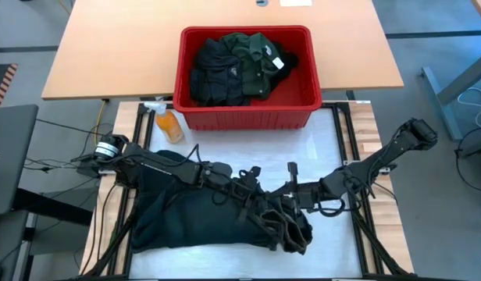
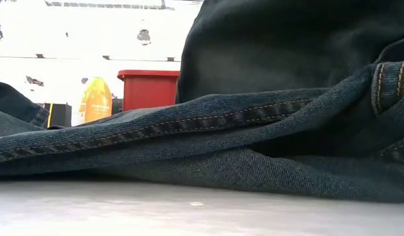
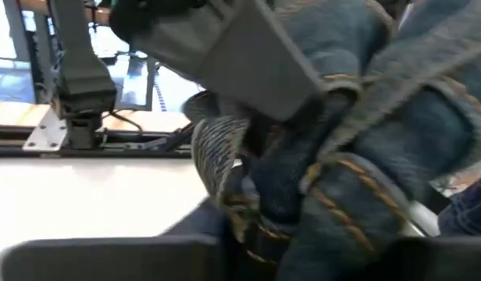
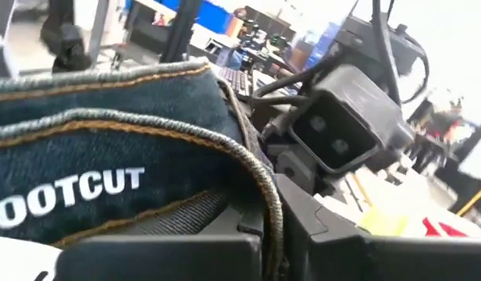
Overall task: Fold laundry
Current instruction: Fold the blue pants
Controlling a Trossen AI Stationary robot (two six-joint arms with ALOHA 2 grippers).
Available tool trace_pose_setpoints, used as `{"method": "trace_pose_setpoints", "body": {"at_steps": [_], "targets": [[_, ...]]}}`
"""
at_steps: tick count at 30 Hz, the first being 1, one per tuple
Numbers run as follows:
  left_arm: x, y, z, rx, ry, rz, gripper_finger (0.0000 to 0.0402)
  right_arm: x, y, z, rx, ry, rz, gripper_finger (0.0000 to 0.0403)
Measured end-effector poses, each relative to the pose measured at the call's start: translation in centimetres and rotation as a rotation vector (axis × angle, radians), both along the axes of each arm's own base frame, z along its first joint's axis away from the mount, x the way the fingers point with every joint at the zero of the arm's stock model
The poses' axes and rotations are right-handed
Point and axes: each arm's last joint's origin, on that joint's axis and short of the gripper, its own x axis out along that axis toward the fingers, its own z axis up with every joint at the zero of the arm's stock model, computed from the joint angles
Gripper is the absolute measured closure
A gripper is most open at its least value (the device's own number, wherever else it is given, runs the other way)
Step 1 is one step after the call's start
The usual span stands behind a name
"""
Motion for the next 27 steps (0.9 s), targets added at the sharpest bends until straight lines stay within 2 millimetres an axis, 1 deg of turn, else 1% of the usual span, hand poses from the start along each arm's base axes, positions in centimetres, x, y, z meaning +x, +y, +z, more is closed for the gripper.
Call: {"method": "trace_pose_setpoints", "body": {"at_steps": [1, 2, 5, 7, 10, 12, 15, 18, 21, 25, 27], "targets": [[0.0, 0.0, 0.1, -0.002, -0.013, -0.007, 0.0372, 0.0, 0.0, 0.0, 0.027, 0.001, -0.015, 0.0352], [0.0, 0.0, 0.2, -0.004, -0.026, -0.013, 0.038, 0.0, -0.1, 0.0, 0.052, 0.003, -0.033, 0.0345], [0.0, 0.0, 0.3, -0.004, -0.036, -0.015, 0.038, -0.4, -0.3, 0.3, 0.117, 0.007, -0.061, 0.0324], [0.0, 0.1, 0.3, -0.004, -0.036, -0.014, 0.0381, -1.0, -0.5, 0.7, 0.157, 0.006, -0.056, 0.0309], [0.1, 0.3, 0.4, 0.0, -0.043, -0.008, 0.0381, -2.7, -1.0, 2.1, 0.229, -0.022, -0.035, 0.0285], [0.1, 0.7, 0.4, -0.001, -0.046, 0.0, 0.0381, -4.4, -1.4, 3.2, 0.283, -0.033, -0.019, 0.0269], [0.1, 1.5, 0.9, -0.004, -0.062, 0.02, 0.0381, -6.8, -2.2, 3.7, 0.348, 0.018, -0.041, 0.0245], [-0.4, 2.6, 2.2, 0.004, -0.108, 0.044, 0.0381, -9.2, -3.1, 3.5, 0.411, 0.095, -0.064, 0.0224], [-1.5, 3.8, 4.3, 0.028, -0.172, 0.073, 0.0381, -11.0, -4.0, 3.5, 0.506, 0.136, -0.069, 0.0209], [-3.8, 5.5, 7.8, 0.076, -0.273, 0.126, 0.0381, -12.4, -4.5, 3.8, 0.649, 0.141, -0.034, 0.0203], [-5.4, 6.4, 9.8, 0.089, -0.335, 0.186, 0.0381, -12.9, -4.5, 4.1, 0.666, 0.136, -0.006, 0.0203]]}}
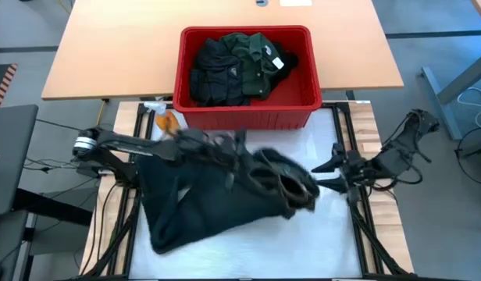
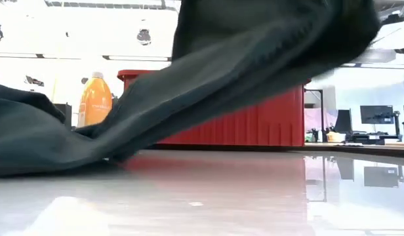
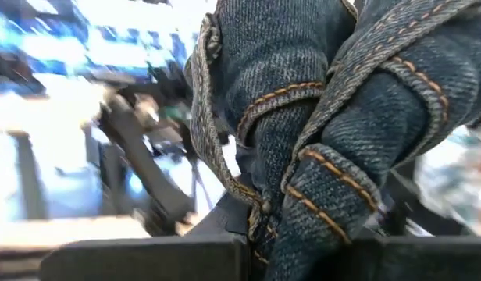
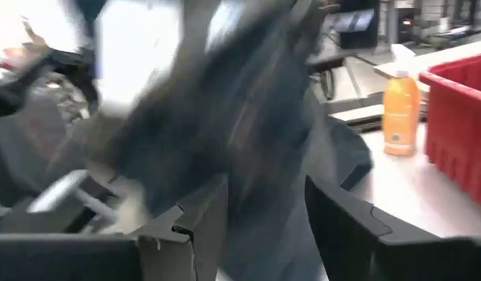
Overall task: Fold laundry
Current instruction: Fold the blue pants
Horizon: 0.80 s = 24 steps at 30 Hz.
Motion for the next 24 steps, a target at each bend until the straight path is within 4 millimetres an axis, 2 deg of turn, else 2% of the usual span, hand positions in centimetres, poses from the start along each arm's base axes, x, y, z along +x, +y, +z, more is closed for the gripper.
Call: {"method": "trace_pose_setpoints", "body": {"at_steps": [6, 11, 15, 18, 24], "targets": [[-6.0, 1.6, 7.5, 0.018, -0.262, 0.215, 0.0381, -0.2, 0.5, -0.1, -0.004, 0.004, 0.027, 0.0214], [-9.7, 1.7, 13.9, 0.011, -0.442, 0.332, 0.0381, 2.3, 2.0, -0.9, -0.035, 0.036, -0.007, 0.0222], [-10.5, 1.7, 17.1, -0.027, -0.503, 0.416, 0.0381, 5.2, 3.5, -1.3, -0.092, -0.015, 0.054, 0.0225], [-10.6, 1.7, 19.2, -0.055, -0.568, 0.385, 0.0381, 6.7, 4.0, -0.3, -0.092, -0.165, 0.124, 0.0225], [-10.9, 1.5, 23.2, -0.256, -0.712, 0.181, 0.0381, 8.3, 2.7, 1.4, -0.101, -0.377, 0.044, 0.0225]]}}
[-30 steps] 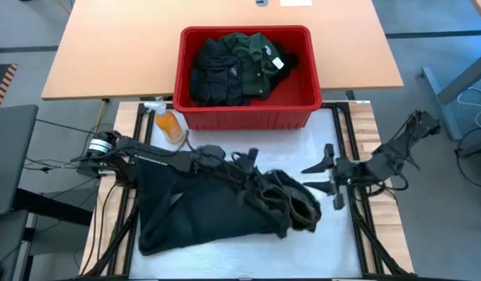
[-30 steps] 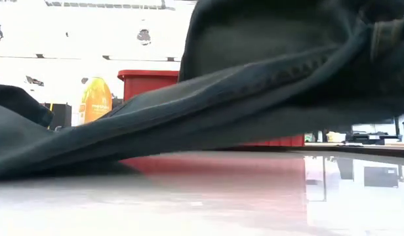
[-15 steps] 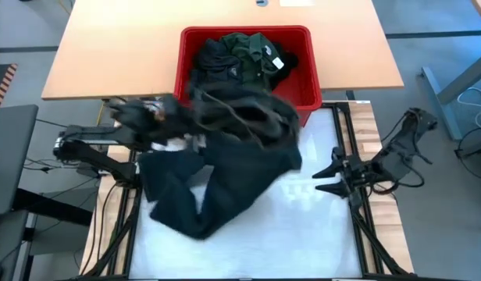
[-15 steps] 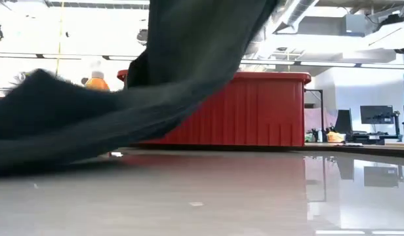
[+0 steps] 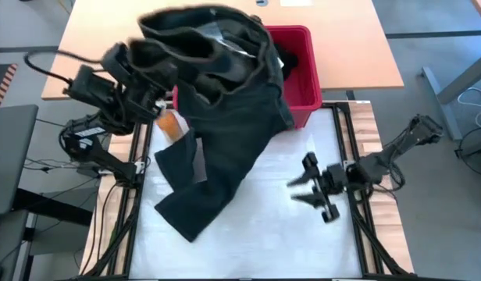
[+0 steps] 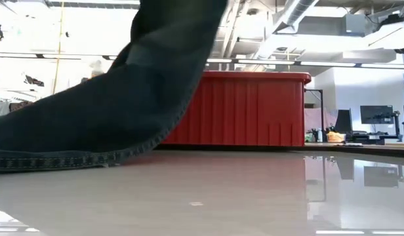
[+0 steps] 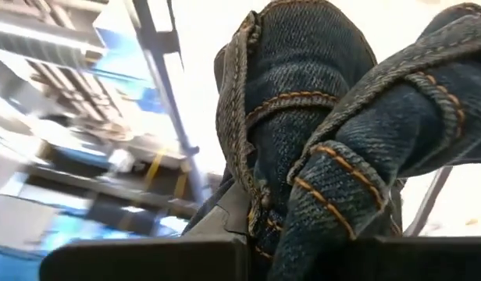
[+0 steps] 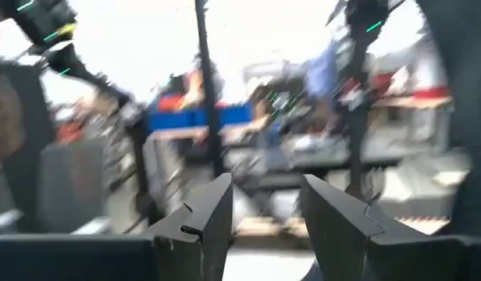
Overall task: Fold laundry
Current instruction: Fold the blue pants
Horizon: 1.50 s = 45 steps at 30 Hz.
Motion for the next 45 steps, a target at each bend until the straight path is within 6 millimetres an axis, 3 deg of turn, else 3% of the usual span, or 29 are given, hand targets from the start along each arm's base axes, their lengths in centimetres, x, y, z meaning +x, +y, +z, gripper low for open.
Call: {"method": "trace_pose_setpoints", "body": {"at_steps": [4, 7, 13, 22, 27, 30, 33, 37, 40, 45], "targets": [[0.2, -0.3, 2.2, 0.002, -0.075, -0.172, 0.038, 0.9, -0.9, 0.7, 0.021, -0.119, 0.018, 0.0225], [-0.2, -0.4, 3.4, 0.021, -0.027, -0.231, 0.0381, 2.0, -1.6, 0.3, 0.024, -0.11, -0.02, 0.0225], [-0.2, -0.2, 2.9, -0.074, -0.029, -0.224, 0.0381, 5.5, -2.3, -1.6, 0.054, -0.049, -0.129, 0.0225], [-0.3, -0.1, 2.9, -0.089, -0.023, -0.178, 0.0381, 10.0, -1.0, -0.8, -0.15, 0.013, -0.281, 0.0227], [-0.3, 0.0, 2.9, -0.088, -0.018, -0.156, 0.0381, 11.3, -2.4, 0.5, -0.192, 0.092, -0.489, 0.0279], [-0.2, 0.0, 2.8, -0.092, -0.002, -0.152, 0.0381, 11.7, -3.3, 1.7, -0.213, 0.038, -0.4, 0.0328], [0.0, 0.0, 2.7, -0.097, 0.023, -0.127, 0.0381, 11.5, -3.8, 3.8, -0.236, -0.044, -0.317, 0.0372], [0.0, 0.0, 2.6, -0.093, 0.025, -0.107, 0.0381, 10.0, -4.6, 6.0, -0.355, 0.028, -0.441, 0.0387], [-0.4, 0.1, 2.8, -0.093, 0.022, -0.105, 0.0381, 7.9, -5.5, 8.0, -0.45, 0.117, -0.615, 0.0378], [-1.2, 0.1, 3.1, -0.08, 0.008, -0.086, 0.0381, 3.4, -6.8, 11.9, -0.528, 0.062, -0.775, 0.0388]]}}
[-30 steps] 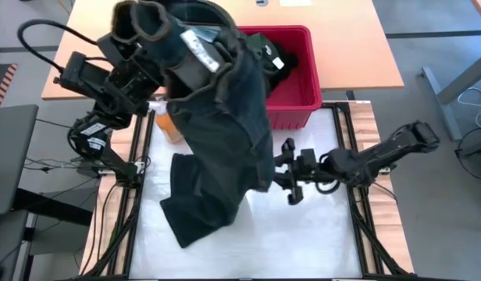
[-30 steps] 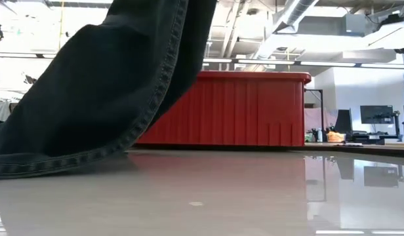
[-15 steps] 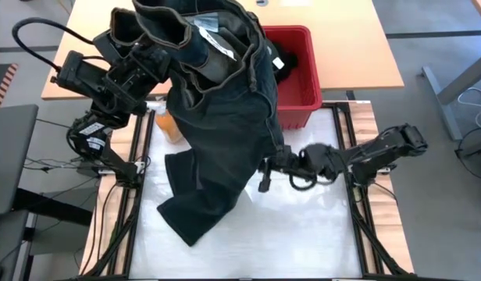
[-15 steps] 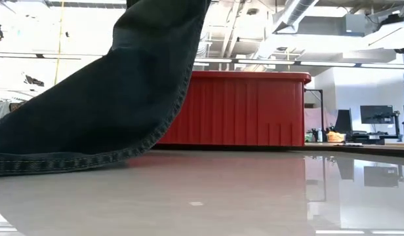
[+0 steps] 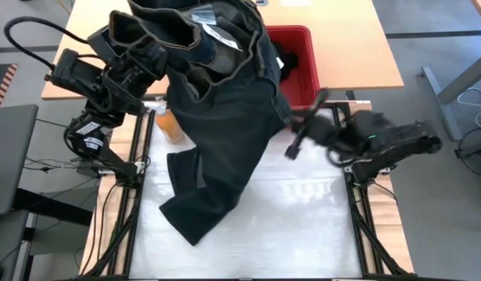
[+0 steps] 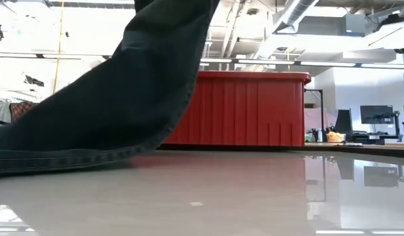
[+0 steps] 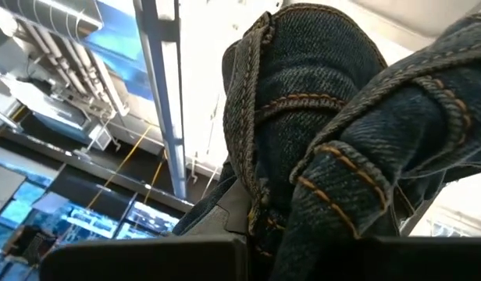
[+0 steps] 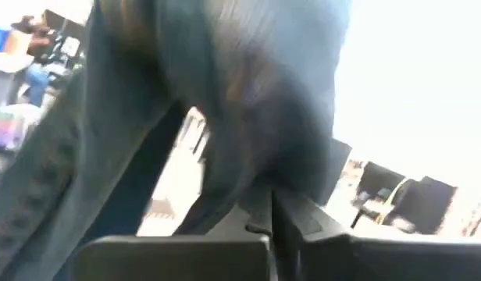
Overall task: Fold laundry
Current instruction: Fold the blue pants
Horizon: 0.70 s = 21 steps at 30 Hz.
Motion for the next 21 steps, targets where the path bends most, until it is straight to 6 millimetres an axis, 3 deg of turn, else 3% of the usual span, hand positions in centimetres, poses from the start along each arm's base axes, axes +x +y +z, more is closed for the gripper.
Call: {"method": "trace_pose_setpoints", "body": {"at_steps": [4, 8, 12, 17, 21], "targets": [[-0.1, 0.0, 0.0, -0.005, 0.001, 0.009, 0.0381, -2.9, -1.0, 1.8, -0.026, -0.04, -0.149, 0.0387], [0.0, 0.0, 0.0, 0.003, 0.01, 0.027, 0.0381, -4.1, -1.3, 2.1, 0.065, -0.099, -0.092, 0.0384], [0.0, 0.0, 0.0, 0.013, 0.01, 0.032, 0.0381, -3.3, -0.6, -0.7, 0.17, 0.086, -0.018, 0.0384], [0.0, 0.0, 0.0, 0.013, 0.011, 0.032, 0.0381, -1.5, 0.6, -6.3, 0.374, 0.278, 0.121, 0.0383], [0.0, 0.0, 0.0, 0.02, 0.016, 0.042, 0.0381, 0.6, 2.2, -9.7, 0.428, 0.176, 0.215, 0.0383]]}}
